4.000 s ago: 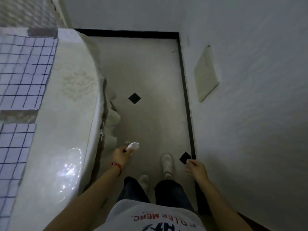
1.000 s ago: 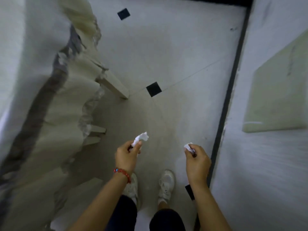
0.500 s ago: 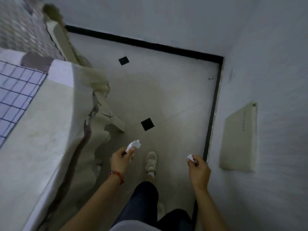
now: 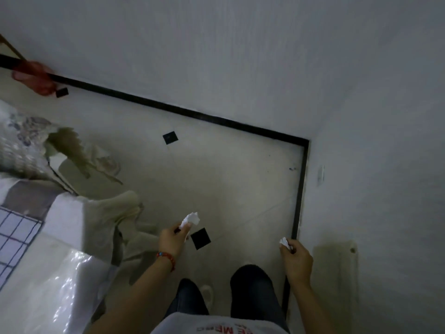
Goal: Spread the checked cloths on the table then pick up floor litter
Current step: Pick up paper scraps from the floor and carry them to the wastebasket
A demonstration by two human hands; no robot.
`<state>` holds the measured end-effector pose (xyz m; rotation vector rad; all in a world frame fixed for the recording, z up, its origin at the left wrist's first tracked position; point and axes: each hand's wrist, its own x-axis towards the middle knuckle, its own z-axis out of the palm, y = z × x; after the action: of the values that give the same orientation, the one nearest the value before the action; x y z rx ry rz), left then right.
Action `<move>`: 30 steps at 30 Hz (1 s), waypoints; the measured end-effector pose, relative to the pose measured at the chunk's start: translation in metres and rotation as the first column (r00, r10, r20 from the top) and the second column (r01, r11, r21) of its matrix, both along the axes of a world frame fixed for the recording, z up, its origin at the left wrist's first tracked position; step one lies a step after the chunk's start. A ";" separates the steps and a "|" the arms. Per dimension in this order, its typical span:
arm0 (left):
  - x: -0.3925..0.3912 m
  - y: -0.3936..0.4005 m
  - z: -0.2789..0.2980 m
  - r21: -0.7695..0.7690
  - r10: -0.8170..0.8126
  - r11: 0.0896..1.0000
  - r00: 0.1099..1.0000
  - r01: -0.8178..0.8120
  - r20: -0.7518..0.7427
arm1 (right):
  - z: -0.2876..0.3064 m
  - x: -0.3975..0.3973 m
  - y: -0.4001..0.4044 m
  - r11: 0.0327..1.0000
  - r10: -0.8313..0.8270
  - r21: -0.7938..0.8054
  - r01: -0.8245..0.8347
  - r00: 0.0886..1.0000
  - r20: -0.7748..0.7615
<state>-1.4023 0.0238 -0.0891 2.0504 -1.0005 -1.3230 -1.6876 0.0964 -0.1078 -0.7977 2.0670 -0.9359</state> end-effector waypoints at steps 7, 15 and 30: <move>-0.041 -0.100 0.002 0.004 0.174 0.985 0.983 -0.174 0.052 | 0.010 -0.058 -0.148 0.975 0.222 0.035 -0.221 0.975 -0.001; -0.037 -0.135 0.017 0.000 0.481 0.877 0.876 -0.481 0.026 | 0.048 -0.041 -0.321 0.846 0.533 -0.003 -0.533 0.846 0.016; 0.083 -0.314 0.004 0.040 0.727 0.687 0.686 -0.726 -0.035 | 0.049 0.120 -0.576 0.637 0.768 -0.003 -0.771 0.635 -0.087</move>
<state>-1.3196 -0.2907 -0.0848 2.0734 -0.0696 -0.9257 -1.5678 -0.4795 -0.0585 -1.5930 1.4873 -0.4442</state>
